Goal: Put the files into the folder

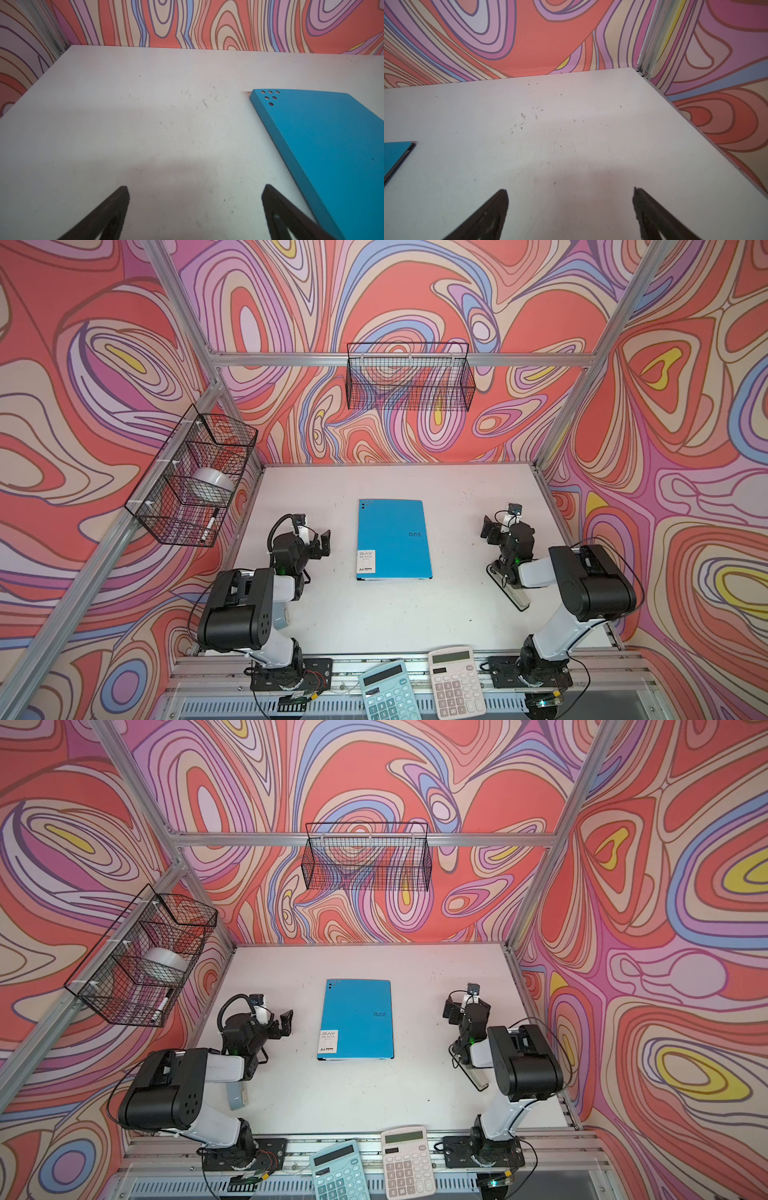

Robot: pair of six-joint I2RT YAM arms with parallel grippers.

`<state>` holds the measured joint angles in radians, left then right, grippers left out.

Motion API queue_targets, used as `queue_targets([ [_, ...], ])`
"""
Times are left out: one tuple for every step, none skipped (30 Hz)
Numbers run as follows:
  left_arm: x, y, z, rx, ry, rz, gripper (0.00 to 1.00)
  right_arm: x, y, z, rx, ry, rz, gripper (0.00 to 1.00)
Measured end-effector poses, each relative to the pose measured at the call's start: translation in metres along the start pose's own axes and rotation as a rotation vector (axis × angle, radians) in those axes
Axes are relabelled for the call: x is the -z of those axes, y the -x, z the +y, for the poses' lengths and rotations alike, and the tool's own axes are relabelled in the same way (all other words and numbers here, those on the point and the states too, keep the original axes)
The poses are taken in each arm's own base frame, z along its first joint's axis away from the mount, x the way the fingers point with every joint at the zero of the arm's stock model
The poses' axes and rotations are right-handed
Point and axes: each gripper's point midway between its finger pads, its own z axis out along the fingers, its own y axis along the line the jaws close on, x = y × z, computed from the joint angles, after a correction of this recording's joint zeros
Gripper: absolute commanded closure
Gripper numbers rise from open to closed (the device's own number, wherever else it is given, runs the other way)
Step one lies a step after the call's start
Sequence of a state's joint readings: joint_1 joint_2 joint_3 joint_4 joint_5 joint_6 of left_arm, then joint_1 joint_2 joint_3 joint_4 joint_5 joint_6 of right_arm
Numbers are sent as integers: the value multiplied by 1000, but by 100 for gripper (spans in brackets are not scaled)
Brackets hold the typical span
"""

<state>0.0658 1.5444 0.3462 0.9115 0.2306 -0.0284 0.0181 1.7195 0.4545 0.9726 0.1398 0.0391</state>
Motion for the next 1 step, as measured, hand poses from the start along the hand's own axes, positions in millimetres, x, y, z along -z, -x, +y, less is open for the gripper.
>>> queue_targets([
  [0, 0, 0, 0, 1, 0, 0, 0, 0, 0, 0, 0, 0, 1],
])
